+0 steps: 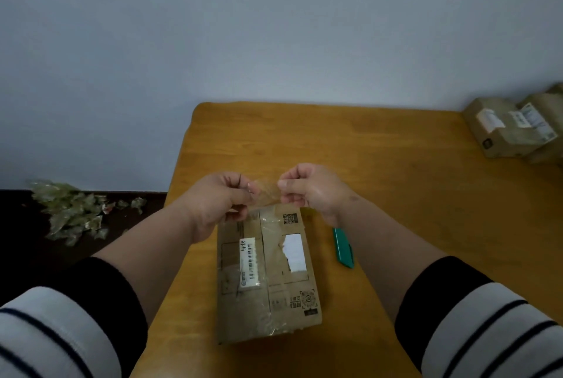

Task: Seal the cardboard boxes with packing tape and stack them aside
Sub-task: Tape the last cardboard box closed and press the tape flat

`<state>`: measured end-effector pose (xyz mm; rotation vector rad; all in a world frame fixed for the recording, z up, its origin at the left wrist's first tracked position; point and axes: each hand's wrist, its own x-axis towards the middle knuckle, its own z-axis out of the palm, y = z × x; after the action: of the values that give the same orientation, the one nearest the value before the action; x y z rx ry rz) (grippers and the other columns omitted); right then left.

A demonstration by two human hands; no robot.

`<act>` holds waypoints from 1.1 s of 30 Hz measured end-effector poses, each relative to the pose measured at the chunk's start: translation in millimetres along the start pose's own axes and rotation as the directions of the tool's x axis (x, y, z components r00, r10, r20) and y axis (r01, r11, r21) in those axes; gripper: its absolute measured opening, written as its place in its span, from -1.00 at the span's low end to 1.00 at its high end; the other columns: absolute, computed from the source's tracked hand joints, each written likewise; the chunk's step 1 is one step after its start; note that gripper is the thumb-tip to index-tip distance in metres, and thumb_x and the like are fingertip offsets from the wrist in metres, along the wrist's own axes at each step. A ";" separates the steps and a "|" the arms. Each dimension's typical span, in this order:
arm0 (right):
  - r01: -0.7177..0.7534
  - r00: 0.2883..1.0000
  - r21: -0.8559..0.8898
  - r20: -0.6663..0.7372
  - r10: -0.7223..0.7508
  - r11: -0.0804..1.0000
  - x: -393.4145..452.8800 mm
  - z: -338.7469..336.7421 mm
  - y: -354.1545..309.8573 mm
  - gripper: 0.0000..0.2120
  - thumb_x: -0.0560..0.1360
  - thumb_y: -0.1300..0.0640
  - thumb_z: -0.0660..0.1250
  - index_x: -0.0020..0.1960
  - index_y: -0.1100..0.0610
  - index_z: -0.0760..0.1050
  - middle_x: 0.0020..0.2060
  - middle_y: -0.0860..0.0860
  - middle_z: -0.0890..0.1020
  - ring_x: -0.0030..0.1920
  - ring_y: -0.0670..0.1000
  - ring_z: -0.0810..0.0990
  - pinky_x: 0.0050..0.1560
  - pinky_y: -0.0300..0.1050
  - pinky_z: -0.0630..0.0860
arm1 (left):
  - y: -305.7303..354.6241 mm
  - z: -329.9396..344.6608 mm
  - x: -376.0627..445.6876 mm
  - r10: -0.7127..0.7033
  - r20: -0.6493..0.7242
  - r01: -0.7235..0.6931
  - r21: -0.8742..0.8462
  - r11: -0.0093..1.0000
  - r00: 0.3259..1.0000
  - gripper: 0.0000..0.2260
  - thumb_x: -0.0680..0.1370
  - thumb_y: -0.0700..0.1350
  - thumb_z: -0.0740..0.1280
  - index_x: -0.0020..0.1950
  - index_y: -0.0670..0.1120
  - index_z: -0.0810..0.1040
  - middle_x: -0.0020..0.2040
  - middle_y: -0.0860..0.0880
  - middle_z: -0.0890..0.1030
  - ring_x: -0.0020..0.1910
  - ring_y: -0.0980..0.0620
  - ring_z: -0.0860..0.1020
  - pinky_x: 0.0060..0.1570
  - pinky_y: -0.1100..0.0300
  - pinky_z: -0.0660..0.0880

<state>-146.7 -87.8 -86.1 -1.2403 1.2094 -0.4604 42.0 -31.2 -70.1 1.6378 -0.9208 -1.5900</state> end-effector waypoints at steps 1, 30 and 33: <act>-0.003 1.000 0.002 -0.007 0.003 1.000 -1.4 -1.2 -0.7 -0.95 0.52 0.22 0.42 -0.08 0.13 0.55 -0.28 0.00 0.67 -0.24 -0.05 0.65 -0.01 -0.03 0.52 | -0.2 -1.1 -1.0 -0.020 0.007 0.020 -0.004 1.000 1.000 -0.87 0.51 -0.38 0.36 -0.13 -0.16 0.58 -0.37 0.01 0.58 -0.42 0.08 0.49 -0.39 0.26 0.52; -0.255 0.965 -0.550 -0.195 0.175 0.795 19.2 19.0 17.6 -0.72 0.51 0.20 0.28 0.17 0.29 0.55 0.12 0.23 0.60 -0.07 0.10 0.46 0.00 -0.05 0.49 | -13.7 9.7 30.2 -0.190 -0.172 0.239 0.336 0.911 0.967 -0.89 0.48 -0.31 0.42 -0.10 -0.16 0.53 -0.26 -0.14 0.66 -0.38 0.02 0.53 -0.39 0.20 0.51; -0.256 0.965 -0.586 -0.202 0.167 0.769 17.9 20.3 18.1 -0.74 0.53 0.20 0.25 0.15 0.28 0.55 0.10 0.23 0.61 -0.08 0.10 0.47 -0.18 -0.13 0.43 | -15.4 11.8 31.5 -0.164 -0.183 0.225 0.391 0.892 0.969 -0.89 0.49 -0.28 0.43 -0.12 -0.15 0.52 -0.24 -0.15 0.66 -0.37 0.02 0.53 -0.37 0.18 0.50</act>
<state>-128.2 -87.0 -112.9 -1.6044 1.6774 0.0347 31.1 -49.7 -100.2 2.1693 -1.0940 -1.4448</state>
